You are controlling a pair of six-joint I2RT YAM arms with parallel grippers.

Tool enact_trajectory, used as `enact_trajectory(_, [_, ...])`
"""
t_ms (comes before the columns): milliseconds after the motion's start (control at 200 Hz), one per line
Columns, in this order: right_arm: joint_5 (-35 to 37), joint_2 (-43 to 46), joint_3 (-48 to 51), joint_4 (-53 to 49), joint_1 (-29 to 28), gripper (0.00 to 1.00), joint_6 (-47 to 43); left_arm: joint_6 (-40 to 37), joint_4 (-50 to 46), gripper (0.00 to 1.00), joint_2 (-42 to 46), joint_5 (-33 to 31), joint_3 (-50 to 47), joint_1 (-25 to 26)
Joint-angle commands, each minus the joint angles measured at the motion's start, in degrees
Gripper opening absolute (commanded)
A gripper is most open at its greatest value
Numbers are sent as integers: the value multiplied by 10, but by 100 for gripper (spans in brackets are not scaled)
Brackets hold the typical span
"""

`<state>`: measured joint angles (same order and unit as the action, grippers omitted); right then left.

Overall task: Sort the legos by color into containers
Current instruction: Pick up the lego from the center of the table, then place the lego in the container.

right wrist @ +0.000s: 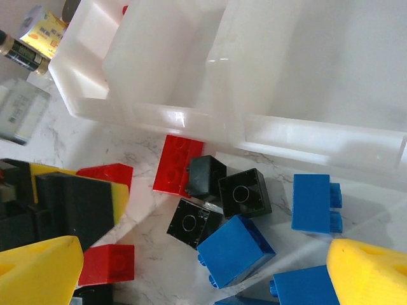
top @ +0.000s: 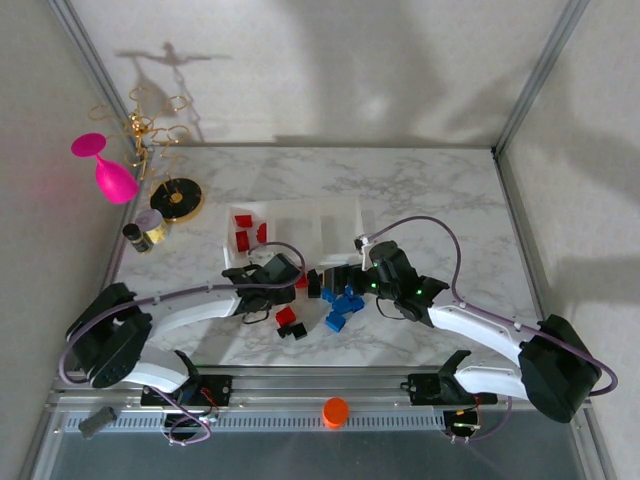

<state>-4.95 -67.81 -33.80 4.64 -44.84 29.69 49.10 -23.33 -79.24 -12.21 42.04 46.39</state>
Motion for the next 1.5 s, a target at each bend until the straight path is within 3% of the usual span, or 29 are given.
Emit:
enact_trajectory(0, [-16, -4, -37, -1, -1, 99, -22, -20, -46, 66, 45, -26, 4, -3])
enact_trajectory(135, [-18, -20, -58, 13, 0, 99, -29, -48, -75, 66, 81, -51, 34, -16])
enact_trajectory(345, [-23, -49, -82, 38, 0, 99, -21, -92, -83, 64, 73, -70, 89, -119])
enact_trajectory(761, [-15, -60, -92, 43, -1, 99, -18, -140, -27, 68, -113, -84, 236, -209])
enact_trajectory(1056, [4, -43, -97, 20, 0, 99, -31, -147, -35, 78, -157, -65, 287, -218])
enact_trajectory(1237, [7, -38, -96, 6, 1, 99, -37, -141, -46, 79, -100, -49, 261, -214])
enact_trajectory(1492, [-7, -27, -64, -22, 1, 99, -38, -100, -78, 81, 24, -41, 171, -153])
